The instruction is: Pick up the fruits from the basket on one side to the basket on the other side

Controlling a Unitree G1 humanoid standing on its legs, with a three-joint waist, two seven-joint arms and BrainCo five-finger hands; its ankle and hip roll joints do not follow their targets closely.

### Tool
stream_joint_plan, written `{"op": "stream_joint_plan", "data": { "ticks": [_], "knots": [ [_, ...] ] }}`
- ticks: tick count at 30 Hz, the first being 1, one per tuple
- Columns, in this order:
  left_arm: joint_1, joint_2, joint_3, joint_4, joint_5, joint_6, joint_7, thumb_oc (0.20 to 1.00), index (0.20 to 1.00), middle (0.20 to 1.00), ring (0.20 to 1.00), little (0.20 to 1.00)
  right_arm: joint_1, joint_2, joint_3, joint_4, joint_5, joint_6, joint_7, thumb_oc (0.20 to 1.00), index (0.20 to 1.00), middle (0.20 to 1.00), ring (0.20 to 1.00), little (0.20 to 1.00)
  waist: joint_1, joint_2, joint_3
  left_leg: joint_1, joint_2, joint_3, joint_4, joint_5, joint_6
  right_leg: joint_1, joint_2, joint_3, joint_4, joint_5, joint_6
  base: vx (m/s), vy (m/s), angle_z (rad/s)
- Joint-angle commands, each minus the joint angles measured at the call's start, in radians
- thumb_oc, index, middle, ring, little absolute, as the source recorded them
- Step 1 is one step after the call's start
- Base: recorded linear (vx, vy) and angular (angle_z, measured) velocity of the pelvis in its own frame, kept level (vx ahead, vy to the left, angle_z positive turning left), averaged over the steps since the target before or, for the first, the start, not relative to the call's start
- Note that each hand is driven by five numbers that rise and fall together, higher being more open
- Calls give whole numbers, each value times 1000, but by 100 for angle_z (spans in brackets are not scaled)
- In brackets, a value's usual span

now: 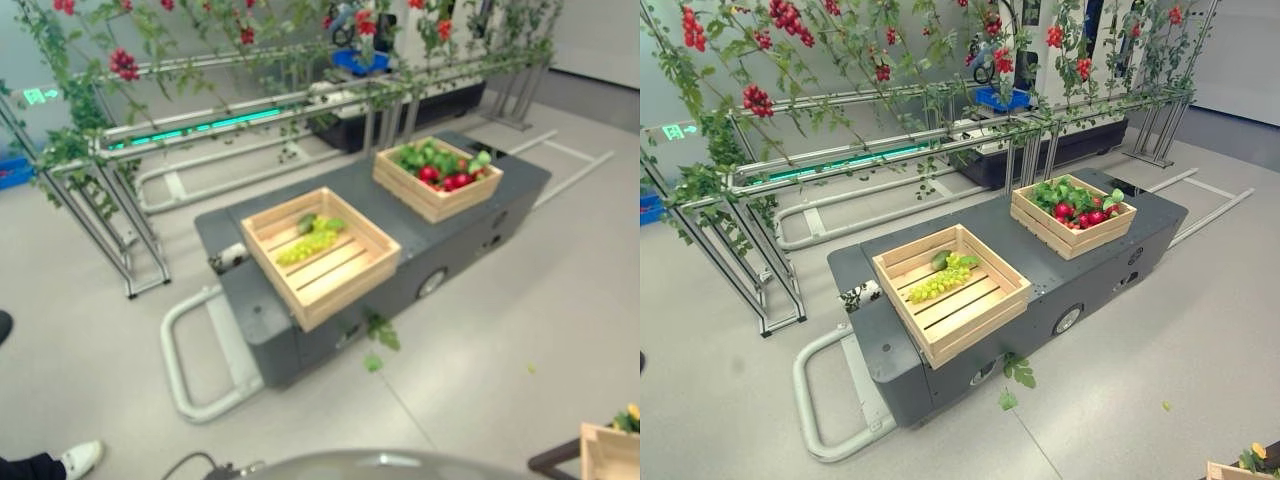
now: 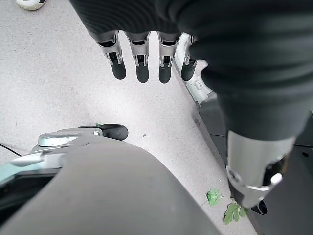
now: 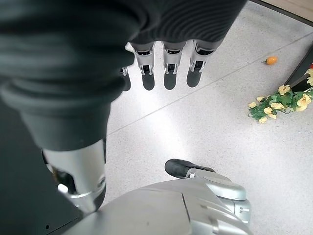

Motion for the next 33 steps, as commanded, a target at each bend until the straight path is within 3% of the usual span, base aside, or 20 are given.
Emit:
{"op": "stream_joint_plan", "data": {
  "ticks": [1, 23, 33],
  "knots": [
    [-49, -68, 22, 80, -24, -8, -7, 1000, 1000, 1000, 1000, 1000, -44, -5, 5, 69, -3, 2, 2, 1000, 1000, 1000, 1000, 1000, -16, -28, 7, -5, -54, -35, 4, -81, 16, 41, 12, 21, 10, -147, 62, 0, 0, 0],
    [-40, -65, 31, 94, -35, -9, -4, 1000, 1000, 1000, 1000, 1000, -42, 2, 7, 71, 3, 2, 4, 1000, 1000, 1000, 1000, 1000, -14, -33, 7, -3, -54, -37, 4, -83, 17, 42, 11, 19, 10, -144, 64, 0, 0, 0],
    [-45, -49, 18, 107, 24, -3, -3, 1000, 1000, 1000, 1000, 1000, -47, 3, 14, 64, 8, -2, 1, 1000, 1000, 1000, 1000, 1000, -12, -33, 22, -17, -54, -42, 4, -74, 12, 30, 10, 13, 10, -136, 62, 0, 0, 0]
  ]
}}
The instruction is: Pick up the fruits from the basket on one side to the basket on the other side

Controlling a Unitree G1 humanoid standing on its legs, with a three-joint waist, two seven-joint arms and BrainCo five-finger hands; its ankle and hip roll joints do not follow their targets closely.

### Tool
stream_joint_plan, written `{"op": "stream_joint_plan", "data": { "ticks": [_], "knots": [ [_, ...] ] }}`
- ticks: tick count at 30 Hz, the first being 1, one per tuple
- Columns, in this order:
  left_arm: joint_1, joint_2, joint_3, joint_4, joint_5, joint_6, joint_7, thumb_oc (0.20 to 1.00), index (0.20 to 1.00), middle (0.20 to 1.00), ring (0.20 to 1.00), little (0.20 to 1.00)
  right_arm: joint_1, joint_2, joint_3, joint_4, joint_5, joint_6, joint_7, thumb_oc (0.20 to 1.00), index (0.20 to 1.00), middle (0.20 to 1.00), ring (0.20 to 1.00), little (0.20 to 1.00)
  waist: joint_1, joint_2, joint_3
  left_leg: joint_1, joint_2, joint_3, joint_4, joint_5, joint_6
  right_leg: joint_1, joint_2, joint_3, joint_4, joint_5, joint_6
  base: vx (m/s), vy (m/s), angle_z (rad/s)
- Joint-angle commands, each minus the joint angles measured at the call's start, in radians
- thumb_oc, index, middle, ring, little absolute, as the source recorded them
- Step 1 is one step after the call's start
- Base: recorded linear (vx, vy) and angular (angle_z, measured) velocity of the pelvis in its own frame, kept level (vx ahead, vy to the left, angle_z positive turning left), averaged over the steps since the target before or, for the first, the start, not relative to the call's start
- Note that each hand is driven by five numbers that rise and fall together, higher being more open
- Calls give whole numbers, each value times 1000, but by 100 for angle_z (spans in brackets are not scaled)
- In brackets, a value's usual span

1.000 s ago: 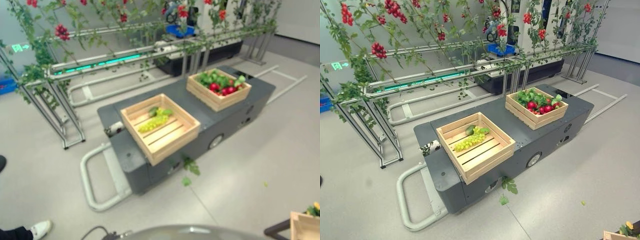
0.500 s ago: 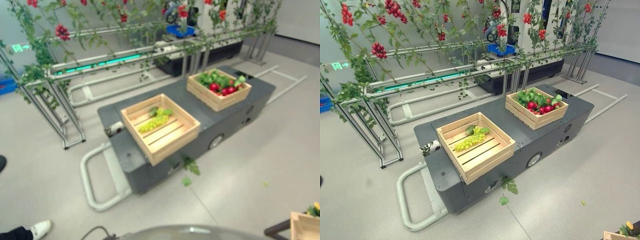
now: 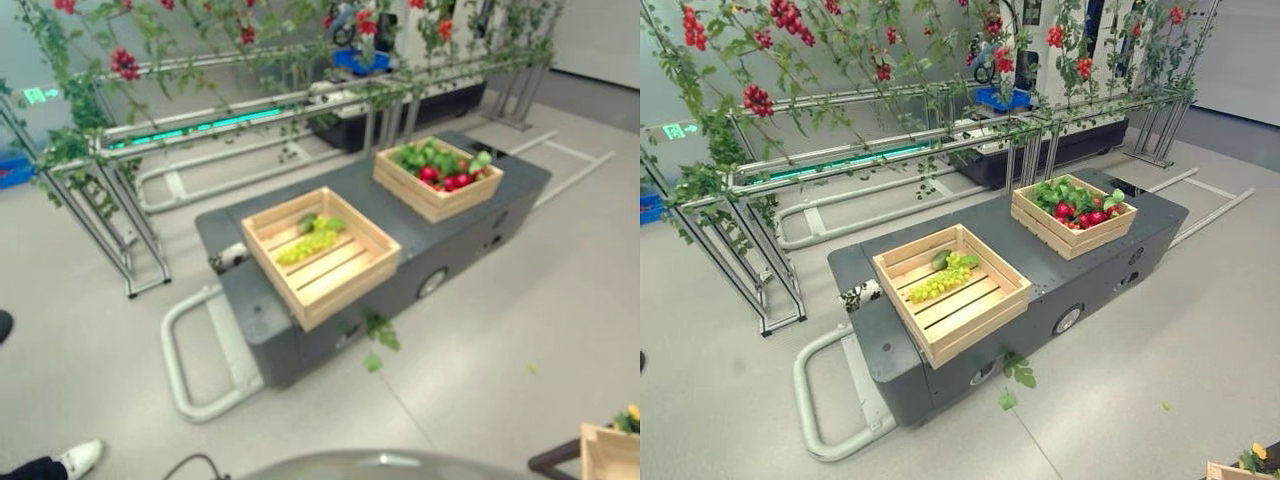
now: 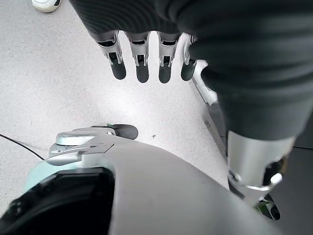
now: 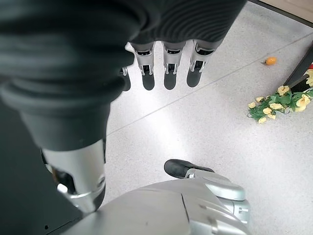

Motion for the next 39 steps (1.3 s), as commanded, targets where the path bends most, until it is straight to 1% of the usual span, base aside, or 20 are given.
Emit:
{"op": "stream_joint_plan", "data": {
  "ticks": [1, 11, 13, 14, 15, 17, 18, 20, 21, 23, 24, 27, 29, 31, 32, 33, 35, 37, 38, 39],
  "knots": [
    [-54, -48, 17, 70, 23, -7, -2, 1000, 1000, 1000, 1000, 1000, -47, 3, 15, 61, 7, -2, 1, 1000, 1000, 1000, 1000, 1000, -14, -27, 14, -15, -54, -42, 5, -74, 12, 35, 10, 13, 11, -135, 62, -26, -34, 0],
    [-86, -19, -44, 33, 106, -18, 46, 1000, 1000, 1000, 1000, 1000, -62, -13, 24, 44, 5, -5, -13, 1000, 1000, 1000, 1000, 1000, -22, -18, 43, -29, -44, -48, 6, -59, 1, 12, 19, 3, 23, -133, 54, -28, -46, 4],
    [-94, -3, -38, 30, 107, -20, 70, 1000, 1000, 1000, 1000, 1000, -68, -25, 22, 38, 9, -10, -23, 1000, 1000, 1000, 1000, 1000, -23, -15, 55, -43, -43, -51, 38, -63, -5, 1, 25, 2, 36, -138, 46, -43, -102, 8],
    [-97, 0, -37, 30, 109, -22, 77, 1000, 1000, 1000, 1000, 1000, -70, -30, 22, 35, 7, -11, -27, 1000, 1000, 1000, 1000, 1000, -24, -14, 61, -56, -45, -53, 62, -69, -7, -1, 25, 1, 36, -137, 45, -107, -111, 5],
    [-101, 5, -27, 26, 100, -26, 89, 1000, 1000, 1000, 1000, 1000, -78, -40, 22, 25, 8, -15, -34, 1000, 1000, 1000, 1000, 1000, -23, -12, 81, -92, -53, -53, 122, -79, -15, -8, 24, -1, 38, -136, 39, -93, -75, 3],
    [-102, 5, -27, 26, 100, -25, 89, 1000, 1000, 1000, 1000, 1000, -79, -40, 22, 25, 8, -15, -34, 1000, 1000, 1000, 1000, 1000, -24, -12, 80, -95, -53, -54, 126, -81, -15, -9, 24, -2, 38, -136, 39, -82, -64, 4],
    [-105, 10, -15, 21, 79, -32, 105, 1000, 1000, 1000, 1000, 1000, -87, -54, 20, 11, 10, -21, -44, 1000, 1000, 1000, 1000, 1000, -20, -18, 113, -144, -66, -65, 213, -86, -26, -22, 21, -11, 59, -139, 36, -133, -120, 5],
    [-108, 18, 4, 21, 61, -35, 110, 1000, 1000, 1000, 1000, 1000, -87, -66, 14, -3, 10, -27, -47, 1000, 1000, 1000, 1000, 1000, -14, -40, 143, -211, -97, -52, 366, -113, -40, -34, -4, -21, 90, -139, 37, -129, -143, 17],
    [-111, 18, 12, 22, 49, -37, 113, 1000, 1000, 1000, 1000, 1000, -86, -69, 12, -7, 8, -28, -49, 1000, 1000, 1000, 1000, 1000, -6, -45, 155, -237, -107, -58, 415, -125, -43, -35, -9, -24, 102, -144, 35, -82, -126, 13],
    [-104, 15, 39, 29, 8, -42, 116, 1000, 1000, 1000, 1000, 1000, -87, -74, 3, -10, 13, -30, -60, 1000, 1000, 1000, 1000, 1000, 7, -47, 172, -312, -111, -50, 415, -96, -43, -28, -5, -29, 111, -157, 31, -16, -115, 6],
    [-99, 12, 45, 34, -1, -41, 113, 1000, 1000, 1000, 1000, 1000, -88, -75, 0, -9, 15, -30, -63, 1000, 1000, 1000, 1000, 1000, 14, -43, 173, -357, -109, -45, 395, -66, -41, -21, 4, -29, 112, -164, 28, 95, -99, 18],
    [-76, 4, 61, 45, -32, -41, 113, 1000, 1000, 1000, 1000, 1000, -83, -70, 5, -4, 15, -32, -71, 1000, 1000, 1000, 1000, 1000, 49, -28, 185, -459, -82, -50, 279, 59, -49, 23, 55, -2, 92, -178, 20, 182, -76, 13],
    [-57, -2, 67, 45, -52, -42, 115, 1000, 1000, 1000, 1000, 1000, -90, -70, 17, -5, 12, -36, -77, 1000, 1000, 1000, 1000, 1000, 81, -16, 205, -513, -56, -67, 180, 120, -57, 62, 91, 33, 95, -204, 14, 237, -68, 17],
    [-43, -2, 76, 46, -63, -41, 116, 1000, 1000, 1000, 1000, 1000, -92, -68, 24, -9, 10, -41, -81, 1000, 1000, 1000, 1000, 1000, 101, -10, 221, -517, -42, -70, 127, 163, -62, 101, 115, 62, 97, -218, 4, 166, -52, 20],
    [-43, -2, 76, 46, -63, -41, 116, 1000, 1000, 1000, 1000, 1000, -91, -68, 25, -9, 10, -41, -81, 1000, 1000, 1000, 1000, 1000, 102, -11, 223, -512, -42, -69, 122, 165, -62, 103, 114, 63, 97, -219, 4, 179, -20, -39],
    [-25, -7, 86, 49, -76, -41, 118, 1000, 1000, 1000, 1000, 1000, -95, -67, 33, -18, 10, -45, -83, 1000, 1000, 1000, 1000, 1000, 125, -3, 227, -527, -29, -86, 104, 193, -66, 141, 134, 98, 88, -232, -6, 167, 5, -51],
    [-7, -13, 91, 51, -81, -40, 117, 1000, 1000, 1000, 1000, 1000, -92, -65, 38, -22, 10, -46, -82, 1000, 1000, 1000, 1000, 1000, 139, 6, 221, -512, -12, -99, 90, 222, -76, 178, 144, 130, 75, -246, -12, 214, 47, -73],
    [6, -16, 95, 50, -86, -41, 119, 1000, 1000, 1000, 1000, 1000, -90, -61, 43, -28, 11, -50, -78, 1000, 1000, 1000, 1000, 1000, 143, 20, 212, -492, 13, -87, 82, 255, -85, 209, 150, 152, 61, -261, -16, 192, 81, -59],
    [13, -16, 98, 50, -91, -40, 121, 1000, 1000, 1000, 1000, 1000, -90, -59, 46, -30, 10, -50, -79, 1000, 1000, 1000, 1000, 1000, 146, 25, 202, -470, 23, -93, 57, 257, -84, 216, 150, 163, 56, -262, -16, 173, 97, -37],
    [16, -16, 98, 49, -91, -42, 124, 1000, 1000, 1000, 1000, 1000, -90, -57, 47, -32, 11, -51, -78, 1000, 1000, 1000, 1000, 1000, 146, 30, 195, -457, 35, -106, 45, 277, -94, 223, 151, 172, 44, -267, -18, 164, 120, -53]
  ]
}}
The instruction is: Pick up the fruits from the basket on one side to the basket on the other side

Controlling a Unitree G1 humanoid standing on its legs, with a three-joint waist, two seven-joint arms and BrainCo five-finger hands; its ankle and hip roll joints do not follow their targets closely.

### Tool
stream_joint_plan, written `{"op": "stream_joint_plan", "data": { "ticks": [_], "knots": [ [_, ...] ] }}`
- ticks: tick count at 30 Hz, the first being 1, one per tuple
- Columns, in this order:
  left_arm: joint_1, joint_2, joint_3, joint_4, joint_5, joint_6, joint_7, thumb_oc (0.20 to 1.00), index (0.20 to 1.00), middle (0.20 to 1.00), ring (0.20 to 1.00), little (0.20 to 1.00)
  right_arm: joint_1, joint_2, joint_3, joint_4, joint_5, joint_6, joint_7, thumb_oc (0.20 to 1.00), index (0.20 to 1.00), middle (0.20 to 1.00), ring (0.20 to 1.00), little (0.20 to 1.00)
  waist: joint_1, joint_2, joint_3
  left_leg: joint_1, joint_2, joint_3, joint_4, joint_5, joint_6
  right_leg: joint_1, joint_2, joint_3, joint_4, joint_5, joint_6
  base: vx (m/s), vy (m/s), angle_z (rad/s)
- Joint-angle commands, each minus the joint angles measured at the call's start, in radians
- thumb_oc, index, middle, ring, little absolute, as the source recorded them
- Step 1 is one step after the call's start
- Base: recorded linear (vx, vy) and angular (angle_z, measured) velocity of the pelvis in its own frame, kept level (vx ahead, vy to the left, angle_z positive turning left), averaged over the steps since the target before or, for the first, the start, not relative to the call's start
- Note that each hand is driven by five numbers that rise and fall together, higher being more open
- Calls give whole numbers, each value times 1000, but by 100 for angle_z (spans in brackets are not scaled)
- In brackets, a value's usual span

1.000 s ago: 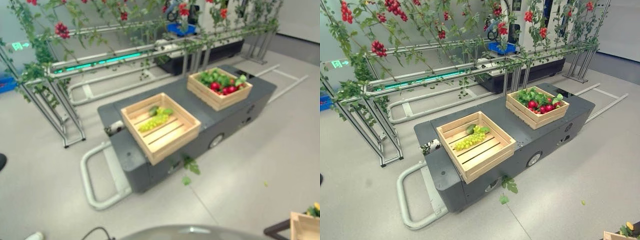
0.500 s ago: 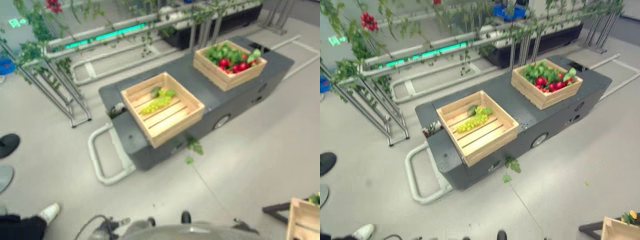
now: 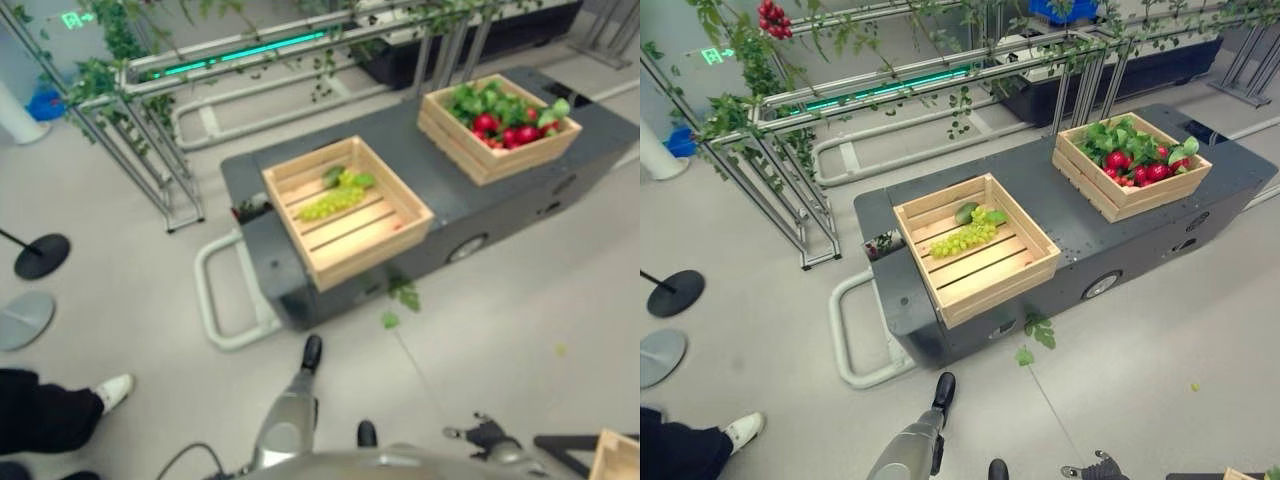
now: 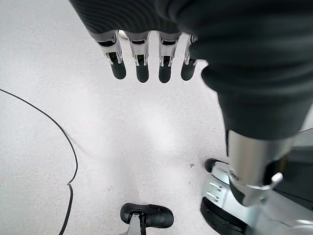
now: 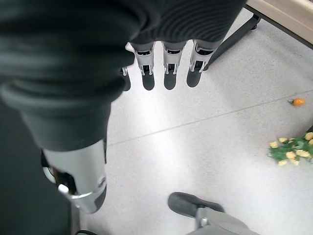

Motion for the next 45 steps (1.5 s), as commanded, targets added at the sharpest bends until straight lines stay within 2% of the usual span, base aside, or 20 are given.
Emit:
{"op": "stream_joint_plan", "data": {
  "ticks": [1, 4, 8, 9, 12, 16, 18, 19, 20, 21, 23, 24, 25, 27, 28, 29, 30, 31, 36, 45],
  "knots": [
    [11, 11, 6, -10, -28, -20, 18, 1000, 1000, 1000, 1000, 1000, 31, 10, 40, -30, 12, -25, -7, 1000, 1000, 1000, 1000, 1000, 0, -15, -76, -74, -10, 0, -70, 204, 66, 89, 71, -57, -9, -160, 69, 130, 130, -49],
    [2, 13, -8, -29, -35, -27, 26, 1000, 1000, 1000, 1000, 1000, 30, 17, 44, -34, 15, -25, -5, 1000, 1000, 1000, 1000, 1000, -3, -21, -84, -73, -2, 16, -74, 219, 57, 98, 51, -69, -30, -172, 74, 126, 134, -47],
    [-6, 18, -16, -39, -34, -35, 29, 1000, 1000, 1000, 1000, 1000, 21, 24, 45, -23, 14, -20, -1, 1000, 1000, 1000, 1000, 1000, 9, -37, -101, -71, -1, 37, -57, 206, 85, 120, 2, -59, -29, -192, 99, 178, 178, -17],
    [-13, 22, -33, -38, -13, -37, 29, 1000, 1000, 1000, 1000, 1000, 21, 37, 45, -19, 15, -18, 2, 1000, 1000, 1000, 1000, 1000, 10, -53, -117, -70, -15, 55, -36, 204, 94, 125, -32, -68, -17, -199, 112, 163, 191, -18],
    [-24, 36, -58, -46, 27, -37, 27, 1000, 1000, 1000, 1000, 1000, 27, 54, 40, -22, 22, -17, 9, 1000, 1000, 1000, 1000, 1000, 10, -87, -157, -72, -38, 71, -27, 171, 117, 111, -66, -69, -2, -201, 140, 185, 211, -11],
    [-41, 55, -68, -52, 49, -36, 25, 1000, 1000, 1000, 1000, 1000, 28, 69, 36, -21, 32, -17, 11, 1000, 1000, 1000, 1000, 1000, 12, -114, -190, -80, -54, 73, -10, 138, 143, 66, -77, -67, 70, -186, 170, 144, 131, 4],
    [-58, 76, -79, -61, 82, -31, 20, 1000, 1000, 1000, 1000, 1000, 27, 83, 28, -28, 43, -18, 13, 1000, 1000, 1000, 1000, 1000, -4, -149, -204, -45, -81, 71, 2, 72, 173, -11, -84, -86, 243, -117, 217, 165, 103, -1],
    [-59, 76, -78, -61, 82, -31, 20, 1000, 1000, 1000, 1000, 1000, 27, 83, 28, -28, 43, -18, 13, 1000, 1000, 1000, 1000, 1000, 0, -141, -205, -51, -71, 71, 4, 77, 171, -16, -75, -82, 240, -107, 217, 30, 65, -3],
    [-88, 91, -93, -75, 79, -34, 23, 1000, 1000, 1000, 1000, 1000, 16, 79, 23, -47, 51, -21, 12, 1000, 1000, 1000, 1000, 1000, -36, -142, -164, -7, -88, 53, -2, 49, 183, -178, -82, -102, 422, 53, 267, -112, 108, -6],
    [-114, 95, -107, -86, 69, -39, 30, 1000, 1000, 1000, 1000, 1000, -2, 73, 27, -68, 55, -24, 7, 1000, 1000, 1000, 1000, 1000, -65, -114, -118, 18, -79, 42, -9, 45, 183, -271, -95, -119, 465, 98, 272, -55, 191, 14],
    [-135, 81, -130, -107, 63, -46, 28, 1000, 1000, 1000, 1000, 1000, -7, 68, 20, -87, 68, -32, -2, 1000, 1000, 1000, 1000, 1000, -93, -72, -100, 39, -67, 15, 2, 24, 187, -352, -50, -148, 495, 13, 239, 81, 179, 48],
    [-139, 73, -131, -114, 56, -51, 26, 1000, 1000, 1000, 1000, 1000, -9, 67, 20, -84, 70, -33, -4, 1000, 1000, 1000, 1000, 1000, -108, -71, -98, 69, -73, 17, -5, 7, 186, -367, -67, -203, 440, -54, 223, 208, 69, 36],
    [-141, 70, -129, -118, 53, -55, 28, 1000, 1000, 1000, 1000, 1000, -12, 67, 22, -80, 70, -33, -6, 1000, 1000, 1000, 1000, 1000, -109, -72, -95, 97, -73, 20, -14, -5, 183, -368, -84, -238, 370, -63, 217, 269, -16, 17],
    [-148, 59, -123, -137, 26, -70, 30, 1000, 1000, 1000, 1000, 1000, -18, 64, 28, -75, 68, -36, -9, 1000, 1000, 1000, 1000, 1000, -121, -96, -90, 156, -101, 20, -30, -41, 178, -387, -99, -272, 130, 15, 210, 267, -52, -2],
    [-148, 58, -123, -137, 26, -70, 30, 1000, 1000, 1000, 1000, 1000, -18, 64, 28, -75, 68, -36, -9, 1000, 1000, 1000, 1000, 1000, -121, -95, -88, 159, -101, 20, -30, -41, 178, -384, -99, -273, 128, 15, 210, 312, -31, -18],
    [-219, 82, -119, -173, -6, -79, 42, 1000, 1000, 1000, 1000, 1000, -5, 59, 34, -61, 57, -30, 0, 1000, 1000, 1000, 1000, 1000, -149, -106, -112, 177, -112, 13, -32, -57, 179, -355, -113, -184, 81, 49, 225, 270, -26, -10],
    [-197, 63, -126, -191, -16, -85, 35, 1000, 1000, 1000, 1000, 1000, 2, 57, 34, -51, 51, -26, -4, 1000, 1000, 1000, 1000, 1000, -140, -112, -120, 192, -122, 15, -24, -84, 182, -333, -114, -175, 36, 71, 232, 324, -56, 23],
    [-165, 57, -112, -208, -39, -90, 30, 1000, 1000, 1000, 1000, 1000, 15, 63, 32, -47, 46, -25, -6, 1000, 1000, 1000, 1000, 1000, -126, -119, -127, 207, -129, 5, -28, -80, 184, -314, -107, -204, 28, 81, 214, 187, -58, 66],
    [-30, 57, -133, -532, -58, -96, 12, 1000, 1000, 1000, 1000, 1000, 79, 41, -9, -84, 51, -21, -5, 1000, 1000, 1000, 1000, 1000, -126, -101, -153, 251, -126, -15, -65, -87, 176, -214, -108, -236, -30, 70, 202, 117, -39, 28],
    [110, 90, -97, -790, -100, -112, -26, 1000, 1000, 1000, 1000, 1000, 111, 23, -37, -131, 50, -25, 2, 1000, 1000, 1000, 1000, 1000, -119, -80, -157, 268, -112, -25, -84, -93, 160, -180, -99, -244, -30, 28, 191, 33, -30, 3]
  ]
}}
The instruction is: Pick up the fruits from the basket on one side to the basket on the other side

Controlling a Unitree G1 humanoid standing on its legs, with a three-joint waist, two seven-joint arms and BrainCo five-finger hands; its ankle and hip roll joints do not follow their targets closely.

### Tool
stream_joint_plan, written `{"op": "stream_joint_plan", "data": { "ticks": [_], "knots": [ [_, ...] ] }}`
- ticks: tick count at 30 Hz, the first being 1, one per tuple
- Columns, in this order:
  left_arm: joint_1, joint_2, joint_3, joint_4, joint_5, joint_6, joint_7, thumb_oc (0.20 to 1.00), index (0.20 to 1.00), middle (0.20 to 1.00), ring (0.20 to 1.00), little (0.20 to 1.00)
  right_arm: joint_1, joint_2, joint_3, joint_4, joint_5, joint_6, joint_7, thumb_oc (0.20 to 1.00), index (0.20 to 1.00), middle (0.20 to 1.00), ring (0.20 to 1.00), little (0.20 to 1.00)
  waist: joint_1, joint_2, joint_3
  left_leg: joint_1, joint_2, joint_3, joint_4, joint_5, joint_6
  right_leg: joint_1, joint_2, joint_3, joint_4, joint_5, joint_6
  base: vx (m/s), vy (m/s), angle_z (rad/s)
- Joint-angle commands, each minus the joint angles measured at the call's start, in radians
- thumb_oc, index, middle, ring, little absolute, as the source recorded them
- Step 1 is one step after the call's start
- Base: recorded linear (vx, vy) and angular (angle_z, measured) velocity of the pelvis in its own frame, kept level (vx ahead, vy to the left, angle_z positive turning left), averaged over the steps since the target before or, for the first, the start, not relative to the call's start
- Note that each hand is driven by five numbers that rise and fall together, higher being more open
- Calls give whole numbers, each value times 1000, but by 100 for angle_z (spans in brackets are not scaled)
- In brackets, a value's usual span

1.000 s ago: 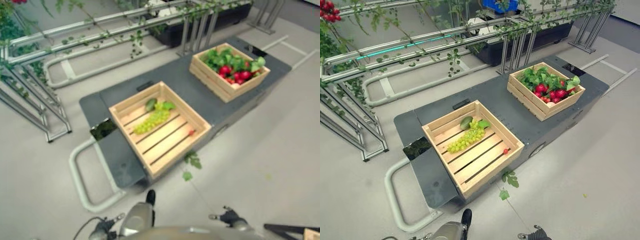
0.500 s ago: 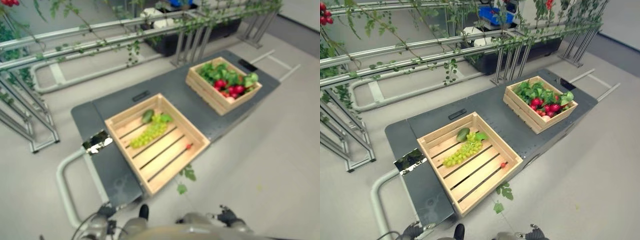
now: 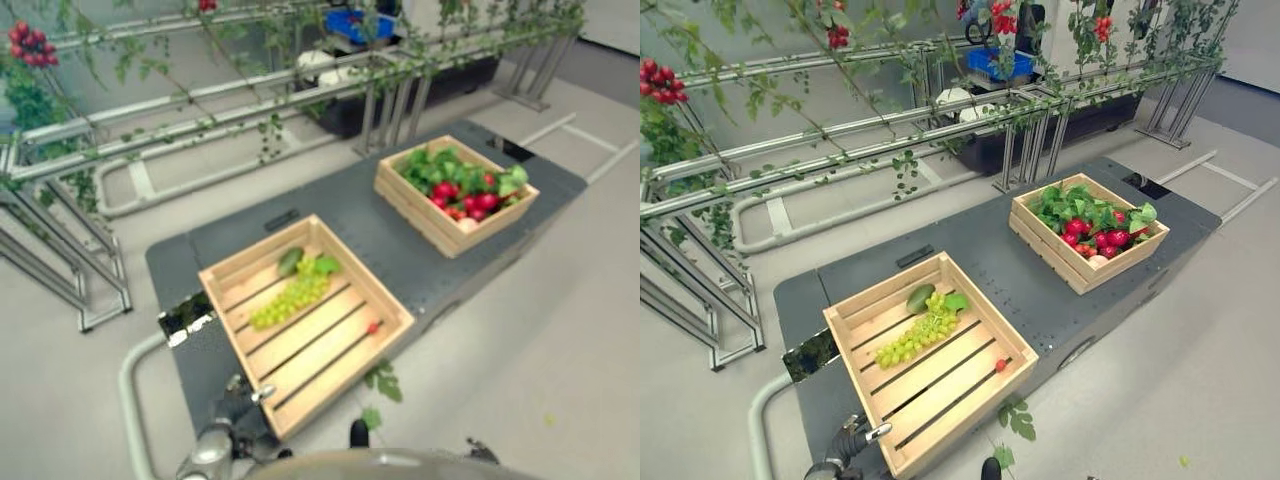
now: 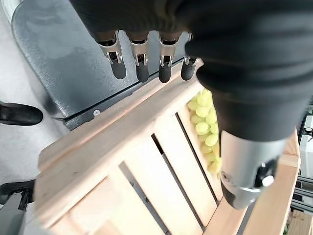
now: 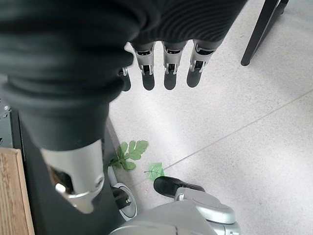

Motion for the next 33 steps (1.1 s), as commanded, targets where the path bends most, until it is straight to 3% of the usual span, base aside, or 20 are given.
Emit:
{"op": "stream_joint_plan", "data": {
  "ticks": [1, 6, 22, 28, 33],
  "knots": [
    [14, 29, 45, -109, -64, -55, -15, 1000, 1000, 1000, 1000, 1000, -32, -21, 5, -22, 13, -13, -1, 1000, 1000, 1000, 1000, 1000, -1, -24, -1, -67, -79, -46, 22, -32, 32, 70, -39, 7, 9, -163, 112, 30, -16, 2],
    [83, 44, 77, -260, -118, -85, -39, 1000, 1000, 1000, 1000, 1000, -20, -22, -5, -22, 16, -21, 5, 1000, 1000, 1000, 1000, 1000, 7, -21, -2, -56, -78, -47, 19, -38, 31, 84, -39, 7, 9, -174, 111, 0, 0, 0],
    [156, 76, 215, -718, -215, -76, -46, 1000, 1000, 1000, 1000, 1000, 2, -20, -3, -4, 0, -4, 38, 1000, 1000, 1000, 1000, 1000, 11, -8, 3, -28, -69, -49, 6, -54, 29, 108, -38, 6, 9, -191, 109, 2, 0, 0],
    [123, 92, 247, -786, -183, -89, -8, 1000, 1000, 1000, 1000, 1000, -7, -24, 0, -5, 1, -2, 37, 1000, 1000, 1000, 1000, 1000, 8, -2, 15, -27, -67, -46, 7, -57, 28, 107, -37, 10, 9, -191, 107, 0, 0, 0],
    [-19, 189, 230, -756, -103, -74, 17, 1000, 1000, 1000, 1000, 1000, -38, -41, 16, -9, -10, 3, 40, 1000, 1000, 1000, 1000, 1000, -9, 15, 28, -30, -67, -38, 6, -59, 26, 102, -40, 19, 9, -189, 108, 0, 0, 0]
  ]
}}
